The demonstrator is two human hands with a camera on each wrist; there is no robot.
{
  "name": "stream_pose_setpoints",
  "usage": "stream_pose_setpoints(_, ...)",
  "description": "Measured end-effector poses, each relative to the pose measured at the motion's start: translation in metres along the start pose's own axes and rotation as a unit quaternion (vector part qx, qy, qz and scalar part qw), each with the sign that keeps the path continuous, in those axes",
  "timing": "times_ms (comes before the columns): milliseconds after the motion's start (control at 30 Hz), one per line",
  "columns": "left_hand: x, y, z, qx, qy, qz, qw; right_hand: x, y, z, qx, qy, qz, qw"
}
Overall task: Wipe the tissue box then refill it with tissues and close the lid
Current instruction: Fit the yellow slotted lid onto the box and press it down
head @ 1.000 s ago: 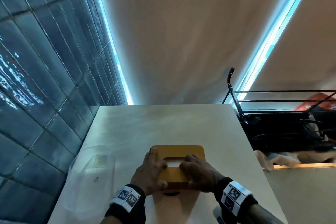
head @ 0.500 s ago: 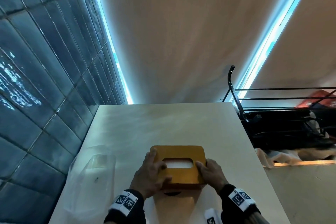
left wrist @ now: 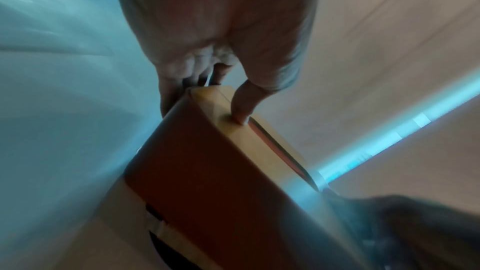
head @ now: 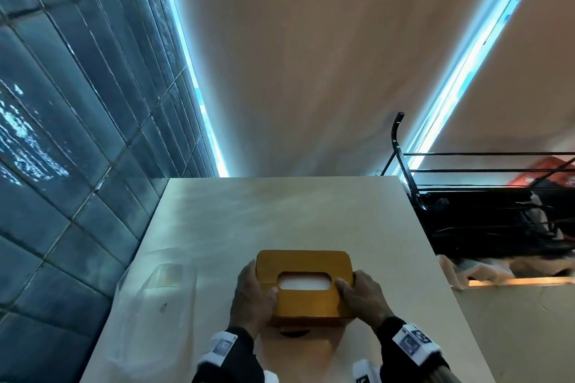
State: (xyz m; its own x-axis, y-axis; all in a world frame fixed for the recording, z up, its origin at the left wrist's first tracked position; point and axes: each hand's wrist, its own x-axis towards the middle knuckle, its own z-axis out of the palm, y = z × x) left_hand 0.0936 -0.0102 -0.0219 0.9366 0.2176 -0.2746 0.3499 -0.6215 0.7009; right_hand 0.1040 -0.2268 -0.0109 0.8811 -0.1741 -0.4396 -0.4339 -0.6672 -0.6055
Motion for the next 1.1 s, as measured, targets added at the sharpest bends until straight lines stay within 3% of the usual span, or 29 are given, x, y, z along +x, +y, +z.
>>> stream_pose_setpoints(100,0.002,0.013,-0.001,0.099,0.001,0.126,0.987,0.002,-0.003,0.001,-0.096,0.090,-0.196,0.972)
stream_pose_setpoints(200,0.004,0.022,0.001,0.218,-0.080,0.186,0.955,0.006,-0.019,0.000,-0.226,-0.014,-0.351,0.909)
stream_pose_setpoints(300,0.004,0.027,0.000,0.264,-0.105,0.180,0.942,0.016,-0.039,-0.004,-0.324,-0.114,-0.368,0.864)
stream_pose_setpoints(400,0.005,0.028,-0.001,0.257,-0.103,0.178,0.944,0.030,-0.051,-0.006,-0.385,-0.150,-0.399,0.818)
stream_pose_setpoints(600,0.004,0.024,0.001,0.244,-0.088,0.190,0.947,0.052,-0.064,-0.005,-0.508,-0.149,-0.483,0.698)
stream_pose_setpoints(700,0.004,0.023,0.001,0.232,-0.088,0.191,0.950,0.052,-0.069,-0.002,-0.507,-0.164,-0.474,0.701)
stream_pose_setpoints(867,0.001,0.025,-0.001,0.226,-0.090,0.192,0.951,0.060,-0.058,0.011,-0.444,-0.183,-0.426,0.766)
stream_pose_setpoints(1100,-0.004,0.028,0.002,0.227,-0.088,0.178,0.954,0.058,-0.064,0.006,-0.393,-0.196,-0.427,0.790)
